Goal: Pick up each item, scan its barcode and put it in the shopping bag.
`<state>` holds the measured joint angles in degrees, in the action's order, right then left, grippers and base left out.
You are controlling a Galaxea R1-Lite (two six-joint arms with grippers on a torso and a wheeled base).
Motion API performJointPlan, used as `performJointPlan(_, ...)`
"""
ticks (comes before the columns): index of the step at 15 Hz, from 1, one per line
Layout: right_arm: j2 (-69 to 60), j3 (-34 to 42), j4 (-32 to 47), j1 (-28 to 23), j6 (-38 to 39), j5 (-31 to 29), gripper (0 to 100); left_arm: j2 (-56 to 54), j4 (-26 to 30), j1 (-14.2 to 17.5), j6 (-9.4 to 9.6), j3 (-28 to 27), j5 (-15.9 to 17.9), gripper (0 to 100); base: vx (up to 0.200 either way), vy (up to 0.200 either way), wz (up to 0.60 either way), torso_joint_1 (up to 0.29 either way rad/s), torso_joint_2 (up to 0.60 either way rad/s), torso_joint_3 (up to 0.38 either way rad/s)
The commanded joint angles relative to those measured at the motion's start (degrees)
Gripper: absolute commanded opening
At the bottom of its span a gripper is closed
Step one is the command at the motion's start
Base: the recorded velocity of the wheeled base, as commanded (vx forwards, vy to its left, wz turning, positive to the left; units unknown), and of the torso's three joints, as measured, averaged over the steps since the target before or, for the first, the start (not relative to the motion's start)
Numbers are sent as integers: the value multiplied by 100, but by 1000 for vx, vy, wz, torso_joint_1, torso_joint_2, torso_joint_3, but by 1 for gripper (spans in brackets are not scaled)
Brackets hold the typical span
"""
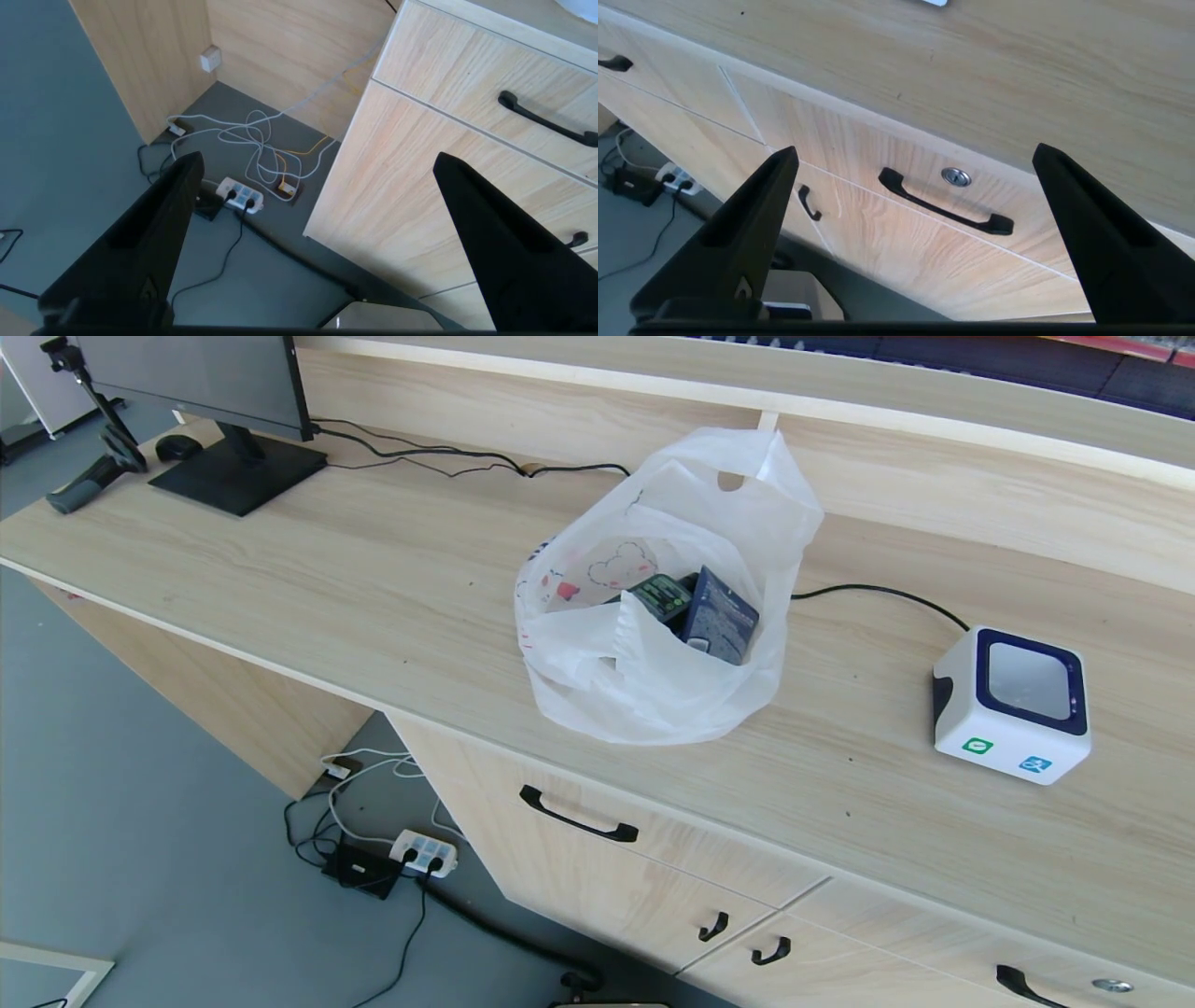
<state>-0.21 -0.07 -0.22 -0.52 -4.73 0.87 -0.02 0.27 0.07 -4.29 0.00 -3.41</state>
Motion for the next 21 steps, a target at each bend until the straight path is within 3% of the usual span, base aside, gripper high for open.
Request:
performJointPlan(1, 21, -1, -4, 0, -2, 1, 100, 2, 0, 1, -2, 0, -1, 100, 0, 0, 0, 0, 0, 0)
performJointPlan(21, 21, -1, -4, 0, -2, 1, 100, 2, 0, 1, -2, 0, -1, 100, 0, 0, 0, 0, 0, 0)
